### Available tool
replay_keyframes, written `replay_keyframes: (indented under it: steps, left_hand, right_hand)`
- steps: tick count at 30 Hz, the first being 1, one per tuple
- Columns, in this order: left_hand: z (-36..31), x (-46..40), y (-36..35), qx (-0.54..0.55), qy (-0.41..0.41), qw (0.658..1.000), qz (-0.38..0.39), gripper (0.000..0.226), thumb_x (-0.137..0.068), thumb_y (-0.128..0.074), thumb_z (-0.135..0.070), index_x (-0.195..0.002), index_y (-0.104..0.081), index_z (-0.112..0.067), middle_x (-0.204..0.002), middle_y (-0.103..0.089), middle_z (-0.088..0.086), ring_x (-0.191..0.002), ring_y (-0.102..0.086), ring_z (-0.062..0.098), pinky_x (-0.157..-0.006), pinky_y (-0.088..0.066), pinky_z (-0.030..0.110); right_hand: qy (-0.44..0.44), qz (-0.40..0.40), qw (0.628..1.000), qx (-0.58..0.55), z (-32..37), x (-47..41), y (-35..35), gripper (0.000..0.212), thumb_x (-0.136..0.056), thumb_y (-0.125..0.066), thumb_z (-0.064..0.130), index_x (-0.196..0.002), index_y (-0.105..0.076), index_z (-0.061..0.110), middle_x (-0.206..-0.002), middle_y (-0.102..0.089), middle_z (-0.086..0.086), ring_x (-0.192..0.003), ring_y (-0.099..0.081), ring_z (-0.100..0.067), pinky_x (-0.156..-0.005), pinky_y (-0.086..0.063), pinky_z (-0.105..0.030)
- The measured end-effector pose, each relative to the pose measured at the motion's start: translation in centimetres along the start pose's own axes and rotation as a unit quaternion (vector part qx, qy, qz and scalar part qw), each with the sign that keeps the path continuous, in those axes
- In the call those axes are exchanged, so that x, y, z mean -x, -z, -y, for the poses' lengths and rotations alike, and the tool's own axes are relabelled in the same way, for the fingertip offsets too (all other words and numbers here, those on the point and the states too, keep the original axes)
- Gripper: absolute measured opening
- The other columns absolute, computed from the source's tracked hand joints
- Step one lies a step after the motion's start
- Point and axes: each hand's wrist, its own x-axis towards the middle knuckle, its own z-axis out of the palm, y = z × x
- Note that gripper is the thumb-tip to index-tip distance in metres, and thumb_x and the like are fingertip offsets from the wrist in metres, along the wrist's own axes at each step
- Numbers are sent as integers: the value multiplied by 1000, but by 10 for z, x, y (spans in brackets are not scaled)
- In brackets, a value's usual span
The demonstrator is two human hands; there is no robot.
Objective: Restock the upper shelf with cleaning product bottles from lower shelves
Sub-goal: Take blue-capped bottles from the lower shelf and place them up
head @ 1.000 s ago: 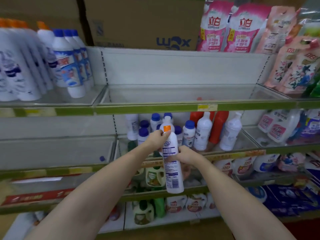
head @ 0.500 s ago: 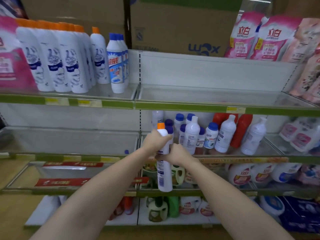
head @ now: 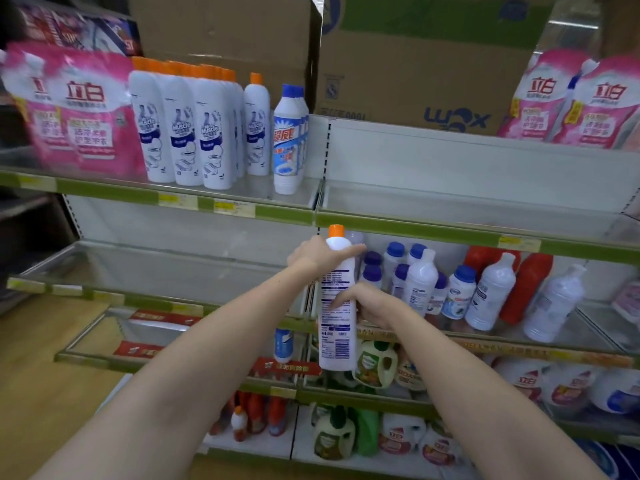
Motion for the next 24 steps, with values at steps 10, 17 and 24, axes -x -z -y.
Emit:
replay_keyframes:
  steps: [10,17,24]
  left_hand:
    - [11,-16,14,70,36,997,-12,91,-67,-53,-89,-121,-57,-15,-104,-67,6,-92,-66,25,-84,-56,40]
    - [22,-32,44,187,14,982,38,57,-68,-82,-50,-102,-57,-11,-96,-64,9,-80,-63,24,-63,-46,31]
    - [34,-19,98,347,-108,931,-43,56,-78,-79,-50,-112,-53,-15,-103,-66,7,-91,-70,21,-78,-59,37]
  right_hand:
    - [44,-48,996,67,22,-11,-19,36,-73,-76,17,-108,-66,14,-101,-76,-12,-96,-73,-32,-94,-57,-53]
    - [144,-131,941,278,46,-31,-56,39,-72,-78,37,-106,-60,31,-92,-69,3,-81,-68,-15,-77,-61,-46]
    - [171,-44,971,160,77,-43,-66,64,-71,-88,43,-121,-51,27,-106,-69,-2,-79,-66,-19,-57,-53,-35]
